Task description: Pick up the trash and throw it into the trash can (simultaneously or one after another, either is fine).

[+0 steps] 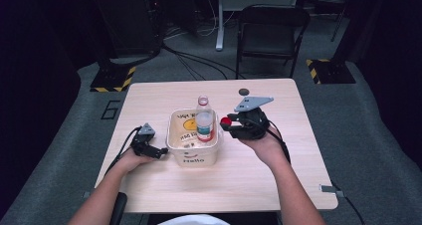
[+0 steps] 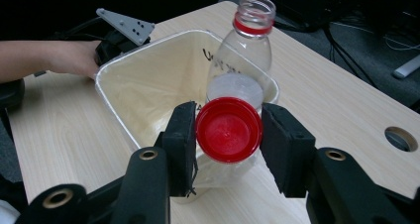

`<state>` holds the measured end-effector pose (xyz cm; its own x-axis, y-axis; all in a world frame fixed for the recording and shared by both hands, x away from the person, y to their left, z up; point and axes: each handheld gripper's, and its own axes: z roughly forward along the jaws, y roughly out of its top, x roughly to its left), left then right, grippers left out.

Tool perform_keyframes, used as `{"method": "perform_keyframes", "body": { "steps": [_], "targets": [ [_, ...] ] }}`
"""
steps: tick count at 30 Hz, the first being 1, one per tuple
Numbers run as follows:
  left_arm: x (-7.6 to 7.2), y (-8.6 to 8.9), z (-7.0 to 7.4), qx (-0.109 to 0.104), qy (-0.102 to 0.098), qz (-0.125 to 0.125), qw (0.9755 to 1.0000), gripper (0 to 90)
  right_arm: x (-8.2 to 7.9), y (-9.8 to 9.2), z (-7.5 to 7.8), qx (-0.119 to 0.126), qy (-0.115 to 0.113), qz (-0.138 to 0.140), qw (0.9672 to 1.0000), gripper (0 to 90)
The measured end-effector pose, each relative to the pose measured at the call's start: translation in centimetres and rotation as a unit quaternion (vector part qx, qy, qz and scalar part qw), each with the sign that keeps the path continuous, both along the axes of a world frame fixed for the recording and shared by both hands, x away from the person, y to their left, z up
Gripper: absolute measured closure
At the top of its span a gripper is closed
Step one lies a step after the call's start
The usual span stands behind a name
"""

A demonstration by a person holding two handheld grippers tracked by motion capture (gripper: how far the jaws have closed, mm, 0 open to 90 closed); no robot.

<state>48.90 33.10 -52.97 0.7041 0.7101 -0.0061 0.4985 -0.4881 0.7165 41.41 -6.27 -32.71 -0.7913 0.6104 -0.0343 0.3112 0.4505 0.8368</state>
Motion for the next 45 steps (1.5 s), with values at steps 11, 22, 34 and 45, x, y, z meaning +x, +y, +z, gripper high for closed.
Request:
{"method": "perform_keyframes", "body": {
  "steps": [11, 22, 34, 45],
  "targets": [
    [0.0, 0.0, 0.0, 0.000, 0.000, 0.000, 1.0000, 0.0, 1.0, 2.7, -0.5, -0.001, -0.009, 0.033, 0.9994, 57.8],
    [0.0, 0.0, 0.0, 0.000, 0.001, 0.000, 1.0000, 0.1, 1.9, 4.8, -1.4, -0.003, -0.001, 0.049, 0.9988, 57.8],
    [0.0, 0.0, 0.0, 0.000, 0.001, -0.001, 1.0000, 0.0, 2.7, 7.8, -3.4, -0.022, 0.008, 0.071, 0.9972, 57.7],
    [0.0, 0.0, 0.0, 0.001, -0.001, -0.001, 1.0000, 0.0, 3.1, 9.2, -4.8, -0.027, 0.021, 0.080, 0.9962, 57.6]
  ]
}}
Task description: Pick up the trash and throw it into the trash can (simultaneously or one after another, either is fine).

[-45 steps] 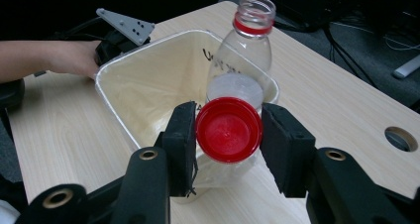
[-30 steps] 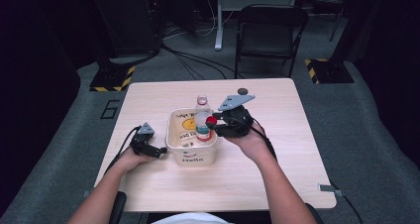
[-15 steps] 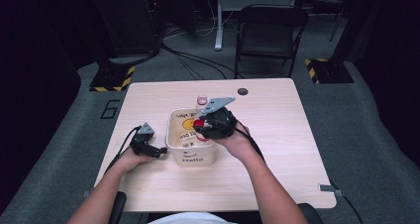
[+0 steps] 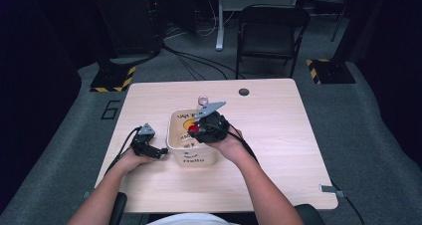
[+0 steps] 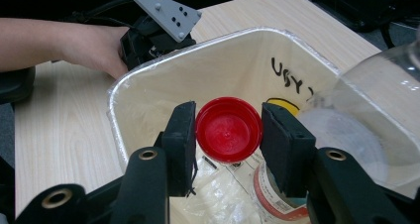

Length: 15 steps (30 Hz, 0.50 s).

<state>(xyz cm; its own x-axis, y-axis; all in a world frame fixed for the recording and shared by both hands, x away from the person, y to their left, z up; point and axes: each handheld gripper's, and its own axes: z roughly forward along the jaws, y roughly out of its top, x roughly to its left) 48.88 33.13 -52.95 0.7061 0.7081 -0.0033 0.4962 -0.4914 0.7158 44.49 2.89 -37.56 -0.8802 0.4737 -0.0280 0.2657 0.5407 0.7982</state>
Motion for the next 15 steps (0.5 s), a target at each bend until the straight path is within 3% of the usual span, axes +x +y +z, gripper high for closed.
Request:
{"method": "perform_keyframes", "body": {
  "steps": [15],
  "targets": [
    [0.00, -0.01, -0.01, -0.001, 0.000, 0.000, 1.0000, 0.0, 0.14, 0.55, -0.86, -0.007, 0.010, -0.007, 0.9999, 52.3]
  ]
}}
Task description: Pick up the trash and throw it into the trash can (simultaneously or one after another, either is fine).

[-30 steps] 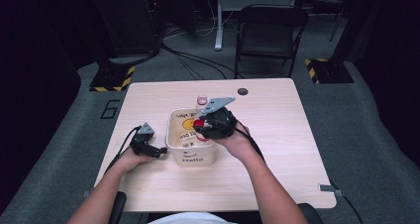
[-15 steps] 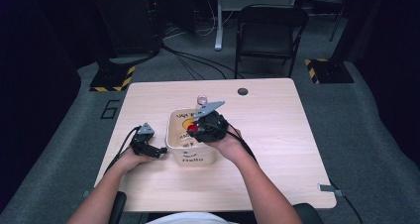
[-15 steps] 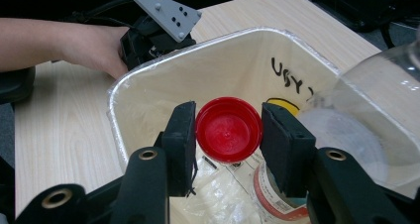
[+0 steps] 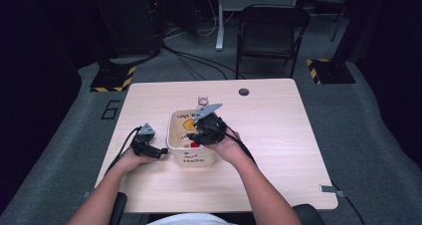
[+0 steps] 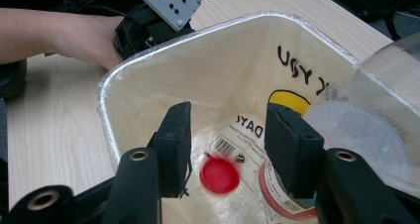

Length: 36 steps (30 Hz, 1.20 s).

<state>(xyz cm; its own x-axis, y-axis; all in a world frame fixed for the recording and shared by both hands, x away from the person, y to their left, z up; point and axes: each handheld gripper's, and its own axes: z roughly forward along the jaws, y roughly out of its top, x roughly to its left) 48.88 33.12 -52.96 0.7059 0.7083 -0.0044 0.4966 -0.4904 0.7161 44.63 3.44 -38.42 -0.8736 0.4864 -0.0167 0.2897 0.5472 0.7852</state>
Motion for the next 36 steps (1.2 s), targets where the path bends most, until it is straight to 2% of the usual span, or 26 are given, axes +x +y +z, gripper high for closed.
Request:
{"method": "perform_keyframes", "body": {
  "steps": [6, 14, 19, 20, 27, 32, 36],
  "targets": [
    [0.0, 0.0, 0.0, 0.000, 0.000, -0.001, 1.0000, 0.0, -0.7, -0.7, 0.7, 0.008, -0.009, -0.003, 0.9999, 50.8],
    [0.2, -0.2, 0.0, 0.001, 0.000, -0.001, 1.0000, 0.0, -2.2, -1.5, 1.9, 0.024, -0.037, -0.008, 0.9990, 45.1],
    [0.3, -0.4, 0.0, 0.000, -0.003, -0.001, 1.0000, 0.0, -2.8, -2.2, 2.5, 0.026, -0.055, -0.011, 0.9981, 42.2],
    [0.3, -0.3, 0.0, 0.000, 0.001, -0.003, 1.0000, 0.0, -2.8, -2.7, 2.8, 0.030, -0.062, -0.016, 0.9975, 41.3],
    [0.4, -0.3, 0.0, -0.001, -0.001, -0.001, 1.0000, 0.2, -2.6, -4.6, 3.3, 0.050, -0.058, -0.048, 0.9959, 38.6],
    [0.4, -0.3, 0.0, -0.001, -0.002, -0.001, 1.0000, 0.2, -2.8, -6.4, 2.9, 0.044, -0.065, -0.065, 0.9948, 37.5],
    [0.5, -0.4, -0.1, -0.002, -0.003, 0.003, 1.0000, 0.0, -2.8, -8.5, 2.5, 0.053, -0.068, -0.100, 0.9912, 35.4]
  ]
}}
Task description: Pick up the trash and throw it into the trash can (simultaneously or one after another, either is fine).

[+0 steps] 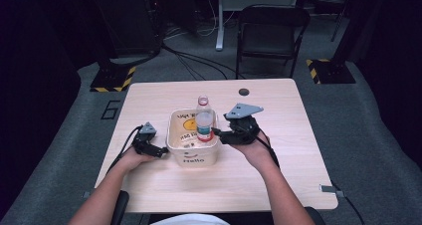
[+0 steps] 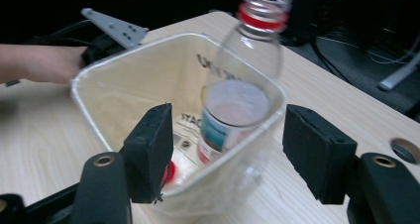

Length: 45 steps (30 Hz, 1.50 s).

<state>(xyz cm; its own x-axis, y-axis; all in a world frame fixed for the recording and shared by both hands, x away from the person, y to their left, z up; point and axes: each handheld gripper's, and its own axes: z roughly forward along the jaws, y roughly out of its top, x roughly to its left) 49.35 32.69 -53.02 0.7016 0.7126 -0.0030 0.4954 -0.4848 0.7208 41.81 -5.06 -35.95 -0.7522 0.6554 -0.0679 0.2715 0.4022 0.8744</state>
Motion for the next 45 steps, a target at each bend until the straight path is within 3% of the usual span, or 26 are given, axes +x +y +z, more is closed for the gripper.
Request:
{"method": "perform_keyframes", "body": {
  "steps": [6, 15, 26, 35, 40, 43, 45],
  "targets": [
    [0.1, 0.0, 0.0, 0.006, 0.000, -0.002, 1.0000, 0.1, -0.2, -2.1, -0.1, 0.015, -0.006, -0.029, 0.9994, 35.0],
    [0.1, -0.1, 0.0, 0.002, 0.000, 0.002, 1.0000, 0.0, -0.9, -5.4, -0.4, 0.016, -0.013, -0.073, 0.9971, 34.9],
    [0.0, -0.1, 0.0, 0.001, 0.002, 0.003, 1.0000, 0.0, -1.9, -9.4, -1.5, 0.017, -0.009, -0.131, 0.9912, 34.3],
    [0.2, -0.2, 0.1, 0.002, 0.003, 0.004, 1.0000, 0.0, -2.0, -11.7, -3.2, 0.021, 0.011, -0.164, 0.9861, 31.3],
    [0.5, -0.3, 0.1, 0.005, 0.000, 0.006, 1.0000, 0.0, -1.8, -12.5, -4.8, 0.009, 0.039, -0.159, 0.9865, 31.0],
    [0.6, -0.4, 0.1, 0.003, 0.003, 0.007, 1.0000, 0.0, -1.6, -12.9, -6.3, -0.017, 0.051, -0.175, 0.9831, 30.7],
    [0.8, -0.5, 0.1, 0.003, 0.002, 0.008, 1.0000, 0.0, -1.5, -13.3, -6.9, -0.020, 0.060, -0.182, 0.9813, 28.8]
  ]
}}
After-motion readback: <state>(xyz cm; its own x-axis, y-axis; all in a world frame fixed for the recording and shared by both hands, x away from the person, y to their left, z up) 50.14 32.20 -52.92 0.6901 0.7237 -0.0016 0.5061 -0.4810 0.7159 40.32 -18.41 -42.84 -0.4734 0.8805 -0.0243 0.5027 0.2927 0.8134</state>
